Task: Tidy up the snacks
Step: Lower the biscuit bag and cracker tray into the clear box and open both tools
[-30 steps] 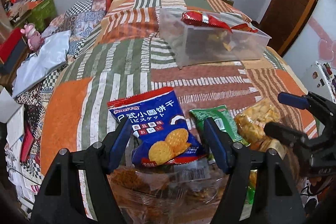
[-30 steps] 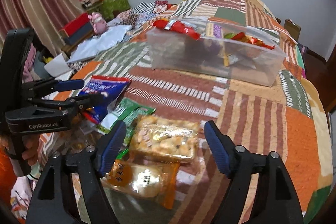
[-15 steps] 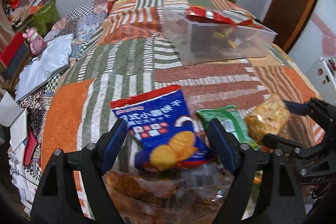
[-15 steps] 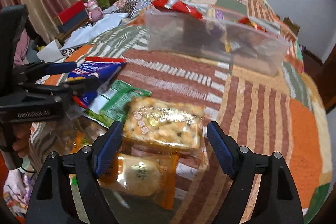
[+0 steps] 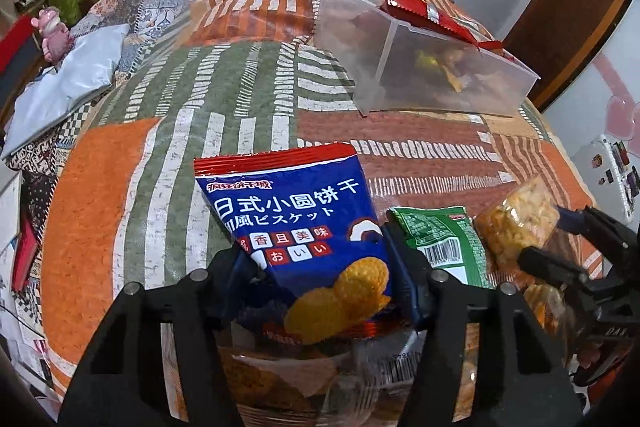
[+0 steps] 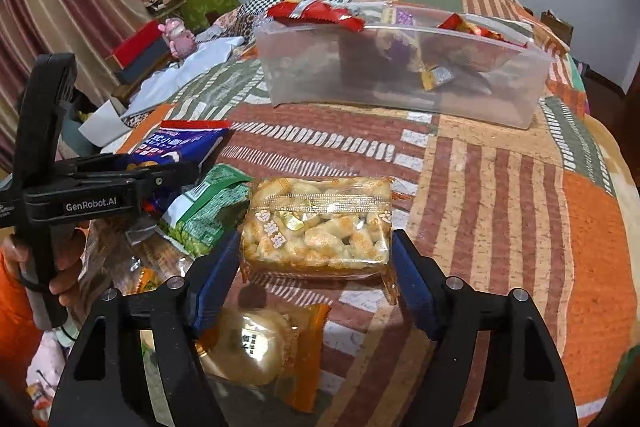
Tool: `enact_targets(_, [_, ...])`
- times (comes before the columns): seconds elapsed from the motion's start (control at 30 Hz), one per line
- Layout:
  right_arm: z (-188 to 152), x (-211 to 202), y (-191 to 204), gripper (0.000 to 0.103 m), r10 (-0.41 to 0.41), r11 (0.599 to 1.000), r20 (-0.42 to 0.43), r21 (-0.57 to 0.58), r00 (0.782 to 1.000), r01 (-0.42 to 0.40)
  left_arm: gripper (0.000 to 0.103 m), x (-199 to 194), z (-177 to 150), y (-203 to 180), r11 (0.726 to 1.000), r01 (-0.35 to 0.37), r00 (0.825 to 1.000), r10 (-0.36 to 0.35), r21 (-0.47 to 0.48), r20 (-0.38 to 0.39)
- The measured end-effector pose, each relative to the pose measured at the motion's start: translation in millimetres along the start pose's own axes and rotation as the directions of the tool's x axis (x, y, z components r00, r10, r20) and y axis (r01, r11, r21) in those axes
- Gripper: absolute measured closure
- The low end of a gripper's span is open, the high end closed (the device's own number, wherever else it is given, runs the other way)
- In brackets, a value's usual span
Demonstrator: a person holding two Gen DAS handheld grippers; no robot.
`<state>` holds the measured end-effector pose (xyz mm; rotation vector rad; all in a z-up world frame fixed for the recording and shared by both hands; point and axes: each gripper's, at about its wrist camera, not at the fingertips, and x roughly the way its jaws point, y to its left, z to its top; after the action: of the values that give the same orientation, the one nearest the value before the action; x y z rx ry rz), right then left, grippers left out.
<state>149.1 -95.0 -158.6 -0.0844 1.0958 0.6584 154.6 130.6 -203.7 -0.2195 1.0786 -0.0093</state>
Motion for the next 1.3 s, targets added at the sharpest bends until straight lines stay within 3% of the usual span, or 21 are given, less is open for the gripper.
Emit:
enact_targets(0.33, [22, -25, -17, 0.032, -0.036, 0.999, 0.094, 0.023, 0.995, 0.034, 0.044, -39, 20, -7, 1.0, 0.013, 0.994, -0.014, 0.009, 0.11])
enact_targets(0.67, [65, -49, -40, 0.032, -0.075, 0.997, 0.212, 0.044, 0.974, 0.067, 0.044, -69, 70, -33, 0.997, 0.052, 0.971, -0.065, 0.065, 0.229])
enact_targets(0.93, [97, -44, -57, 0.032, -0.097, 0.995, 0.256, 0.052, 0.962, 0.086, 0.044, -47, 109, -50, 0.99, 0.062, 0.972, -0.088, 0.125, 0.218])
enact_targets(1.3, [130, 2, -65, 0.032, -0.106, 0.994, 0.211, 0.01, 0.972, 0.106, 0.044, 2, 154, -55, 0.984, 0.116, 0.979, -0.136, 0.138, 0.152])
